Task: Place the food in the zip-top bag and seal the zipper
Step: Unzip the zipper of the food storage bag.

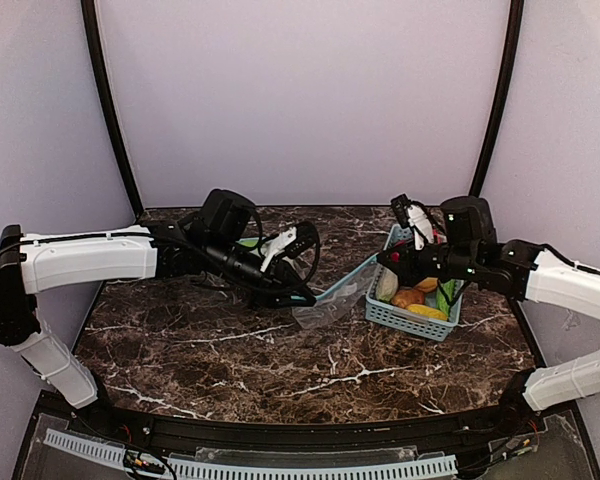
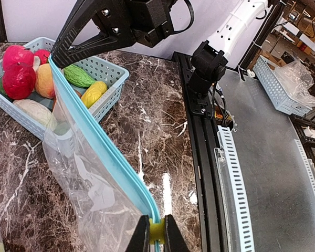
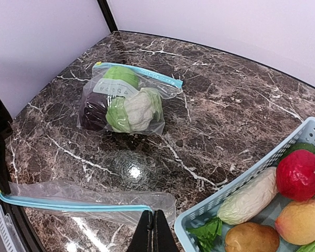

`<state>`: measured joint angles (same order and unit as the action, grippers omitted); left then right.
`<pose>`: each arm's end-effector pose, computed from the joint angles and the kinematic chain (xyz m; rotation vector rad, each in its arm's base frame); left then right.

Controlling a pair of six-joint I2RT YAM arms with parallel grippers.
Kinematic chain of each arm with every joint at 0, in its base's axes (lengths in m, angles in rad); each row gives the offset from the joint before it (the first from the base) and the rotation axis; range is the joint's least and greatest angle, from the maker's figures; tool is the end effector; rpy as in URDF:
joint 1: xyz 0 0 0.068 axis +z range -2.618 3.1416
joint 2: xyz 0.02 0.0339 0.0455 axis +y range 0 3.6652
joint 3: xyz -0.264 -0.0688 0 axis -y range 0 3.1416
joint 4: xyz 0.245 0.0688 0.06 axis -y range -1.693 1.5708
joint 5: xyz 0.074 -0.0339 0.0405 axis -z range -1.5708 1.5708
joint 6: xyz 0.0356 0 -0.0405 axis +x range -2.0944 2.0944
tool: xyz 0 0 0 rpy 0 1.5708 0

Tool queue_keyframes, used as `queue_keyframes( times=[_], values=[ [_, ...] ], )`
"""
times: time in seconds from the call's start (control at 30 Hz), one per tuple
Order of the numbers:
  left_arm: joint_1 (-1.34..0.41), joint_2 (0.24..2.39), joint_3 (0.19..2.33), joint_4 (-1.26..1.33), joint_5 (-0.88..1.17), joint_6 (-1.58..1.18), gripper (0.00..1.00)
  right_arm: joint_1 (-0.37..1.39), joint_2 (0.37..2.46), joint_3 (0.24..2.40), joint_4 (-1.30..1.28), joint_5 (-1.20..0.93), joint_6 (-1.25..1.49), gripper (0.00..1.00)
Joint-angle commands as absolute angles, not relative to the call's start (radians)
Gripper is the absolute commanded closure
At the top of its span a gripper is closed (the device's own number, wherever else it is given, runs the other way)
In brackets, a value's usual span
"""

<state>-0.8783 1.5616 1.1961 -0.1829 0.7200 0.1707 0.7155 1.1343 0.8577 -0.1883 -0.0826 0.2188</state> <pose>0.2078 -0.2873 0.2934 1.4642 1.6277 -1.1727 0.1930 0.1717 0.2945 -0.5680 2.0222 0.6611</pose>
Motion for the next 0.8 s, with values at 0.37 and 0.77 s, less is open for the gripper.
queue_keyframes(
  times=[0.37, 0.77],
  values=[
    [-0.886, 1.545, 1.201, -0.282, 0.706, 0.188, 0.99, 0.609, 1.120, 0.828, -0.144, -0.030, 0.263, 1.00],
    [-0.902, 1.351, 0.923, 0.079, 0.154, -0.036, 0.99, 0.620, 1.086, 0.781, -0.096, -0.233, 0.458, 0.27]
  ],
)
